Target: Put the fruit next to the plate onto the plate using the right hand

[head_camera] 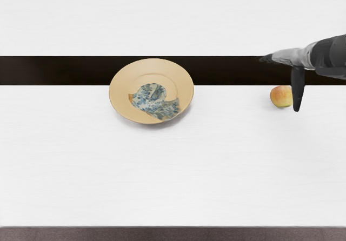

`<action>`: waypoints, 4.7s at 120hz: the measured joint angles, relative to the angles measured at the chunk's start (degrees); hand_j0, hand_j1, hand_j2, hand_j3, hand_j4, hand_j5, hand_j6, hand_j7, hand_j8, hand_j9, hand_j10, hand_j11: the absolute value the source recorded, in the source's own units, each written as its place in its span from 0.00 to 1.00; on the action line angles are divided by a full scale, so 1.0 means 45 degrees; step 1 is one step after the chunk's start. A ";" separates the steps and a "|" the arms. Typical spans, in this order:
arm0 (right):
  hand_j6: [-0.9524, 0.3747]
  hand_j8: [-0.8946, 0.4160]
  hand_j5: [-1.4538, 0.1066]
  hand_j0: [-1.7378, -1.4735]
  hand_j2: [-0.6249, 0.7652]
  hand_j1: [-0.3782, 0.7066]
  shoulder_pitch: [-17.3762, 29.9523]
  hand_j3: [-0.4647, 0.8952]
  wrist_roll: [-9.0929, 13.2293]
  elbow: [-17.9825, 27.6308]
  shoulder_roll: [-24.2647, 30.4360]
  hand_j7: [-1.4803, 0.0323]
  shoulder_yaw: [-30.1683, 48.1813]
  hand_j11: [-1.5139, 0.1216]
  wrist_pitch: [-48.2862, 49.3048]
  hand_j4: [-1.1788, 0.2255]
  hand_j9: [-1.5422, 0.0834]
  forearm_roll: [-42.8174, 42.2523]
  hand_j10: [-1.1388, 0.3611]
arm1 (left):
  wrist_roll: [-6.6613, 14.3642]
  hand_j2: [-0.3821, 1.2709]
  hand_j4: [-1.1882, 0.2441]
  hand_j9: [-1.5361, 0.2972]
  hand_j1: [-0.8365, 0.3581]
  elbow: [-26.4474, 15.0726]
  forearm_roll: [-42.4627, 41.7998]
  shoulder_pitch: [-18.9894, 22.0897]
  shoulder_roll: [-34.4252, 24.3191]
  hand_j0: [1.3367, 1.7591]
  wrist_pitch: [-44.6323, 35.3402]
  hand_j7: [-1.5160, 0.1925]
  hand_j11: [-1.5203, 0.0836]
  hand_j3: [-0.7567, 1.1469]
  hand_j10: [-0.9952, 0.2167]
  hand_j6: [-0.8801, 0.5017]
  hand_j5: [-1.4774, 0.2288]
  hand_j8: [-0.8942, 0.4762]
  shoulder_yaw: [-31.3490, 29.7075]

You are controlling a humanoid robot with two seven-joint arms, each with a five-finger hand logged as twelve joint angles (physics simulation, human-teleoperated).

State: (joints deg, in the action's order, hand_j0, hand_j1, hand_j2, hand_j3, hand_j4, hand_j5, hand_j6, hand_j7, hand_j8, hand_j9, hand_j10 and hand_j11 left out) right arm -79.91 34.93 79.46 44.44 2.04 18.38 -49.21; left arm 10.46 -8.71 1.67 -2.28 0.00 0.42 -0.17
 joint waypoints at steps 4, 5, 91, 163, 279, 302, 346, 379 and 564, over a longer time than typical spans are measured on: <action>0.71 0.68 0.93 0.30 0.45 0.03 0.0233 0.34 0.0004 0.0034 -0.0008 0.98 -0.0001 0.93 -0.0490 0.84 0.95 -0.0337 0.76 | 0.0000 0.23 0.83 0.84 0.99 0.0000 0.0000 0.0000 0.0000 0.76 0.0000 0.89 0.95 0.40 0.82 0.64 0.87 0.65 0.0000; 0.71 0.68 0.93 0.30 0.45 0.03 0.0290 0.34 0.0005 0.0039 -0.0018 0.98 -0.0002 0.93 -0.0623 0.84 0.95 -0.0433 0.76 | 0.0000 0.23 0.83 0.84 0.99 0.0000 0.0000 0.0000 0.0000 0.76 0.0000 0.89 0.95 0.40 0.82 0.64 0.87 0.65 0.0000; 0.60 0.56 0.81 0.30 0.43 0.19 0.3092 0.34 0.0015 -0.1370 -0.1700 0.85 -0.0321 0.81 -0.4990 0.73 0.83 -0.3492 0.66 | 0.0000 0.23 0.83 0.84 0.99 0.0001 0.0001 0.0000 0.0000 0.76 0.0004 0.89 0.95 0.40 0.82 0.64 0.87 0.65 0.0001; 0.53 0.49 0.73 0.30 0.42 0.30 0.3542 0.34 0.0015 -0.2345 -0.2425 0.77 -0.0974 0.73 -0.6329 0.66 0.75 -0.3973 0.59 | 0.0000 0.23 0.83 0.84 0.99 0.0001 0.0001 0.0000 0.0000 0.76 0.0001 0.89 0.95 0.40 0.82 0.64 0.87 0.65 0.0001; 0.51 0.51 0.35 0.36 0.45 0.56 0.3732 0.34 0.0001 -0.3104 -0.2968 0.38 -0.0830 0.34 -0.6397 0.55 0.37 -0.3821 0.35 | -0.0002 0.23 0.83 0.84 0.99 0.0000 0.0002 0.0000 0.0000 0.76 0.0002 0.89 0.95 0.40 0.82 0.64 0.87 0.65 0.0004; 0.51 0.49 0.32 0.36 0.44 0.54 0.3474 0.34 0.0009 -0.3082 -0.3392 0.36 -0.0236 0.32 -0.6392 0.55 0.35 -0.3819 0.33 | -0.0002 0.23 0.83 0.84 0.99 0.0001 0.0003 0.0000 0.0000 0.76 0.0002 0.89 0.95 0.40 0.82 0.64 0.87 0.65 0.0005; 0.48 0.45 0.31 0.37 0.44 0.51 0.2093 0.34 0.0011 -0.2933 -0.6070 0.34 0.0979 0.31 -0.6335 0.52 0.34 -0.3843 0.30 | -0.0001 0.23 0.83 0.84 0.99 0.0000 0.0001 0.0000 0.0000 0.76 0.0001 0.89 0.95 0.40 0.82 0.64 0.87 0.65 0.0002; 0.50 0.44 0.31 0.36 0.50 0.54 0.1796 0.34 0.0006 -0.2804 -0.7821 0.34 0.1031 0.31 -0.6384 0.53 0.34 -0.4075 0.29 | -0.0001 0.23 0.83 0.84 0.99 0.0001 0.0001 0.0000 0.0000 0.76 0.0003 0.89 0.95 0.40 0.82 0.64 0.87 0.65 0.0002; 0.71 0.68 0.93 0.30 0.45 0.03 0.5637 0.34 0.0015 0.0278 0.3026 0.97 0.7927 0.92 0.3616 0.84 0.95 0.9580 0.76 | -0.0001 0.23 0.83 0.84 0.99 -0.0088 0.0019 0.0000 0.0000 0.76 0.0004 0.89 0.95 0.40 0.82 0.64 0.87 0.65 -0.0011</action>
State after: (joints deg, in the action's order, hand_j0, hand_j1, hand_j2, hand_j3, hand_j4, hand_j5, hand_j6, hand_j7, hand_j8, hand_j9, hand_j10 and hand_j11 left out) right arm -54.54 35.00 80.72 58.05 37.71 34.65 -6.10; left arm 10.45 -9.10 1.75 -2.28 0.00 0.44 -0.22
